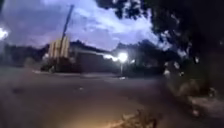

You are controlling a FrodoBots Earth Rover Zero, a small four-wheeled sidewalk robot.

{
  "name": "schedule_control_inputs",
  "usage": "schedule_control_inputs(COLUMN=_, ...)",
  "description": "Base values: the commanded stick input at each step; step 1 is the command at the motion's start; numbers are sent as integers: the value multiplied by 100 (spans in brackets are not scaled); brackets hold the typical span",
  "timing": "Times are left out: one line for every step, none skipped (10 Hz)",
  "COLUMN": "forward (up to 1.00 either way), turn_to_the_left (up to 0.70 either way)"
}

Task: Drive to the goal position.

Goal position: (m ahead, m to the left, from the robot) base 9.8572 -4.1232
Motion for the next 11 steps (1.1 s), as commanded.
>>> schedule_control_inputs(forward=70, turn_to_the_left=0)
schedule_control_inputs(forward=70, turn_to_the_left=0)
schedule_control_inputs(forward=70, turn_to_the_left=-35)
schedule_control_inputs(forward=70, turn_to_the_left=-35)
schedule_control_inputs(forward=70, turn_to_the_left=-35)
schedule_control_inputs(forward=70, turn_to_the_left=-35)
schedule_control_inputs(forward=70, turn_to_the_left=-35)
schedule_control_inputs(forward=70, turn_to_the_left=-35)
schedule_control_inputs(forward=70, turn_to_the_left=-35)
schedule_control_inputs(forward=70, turn_to_the_left=-35)
schedule_control_inputs(forward=70, turn_to_the_left=-35)
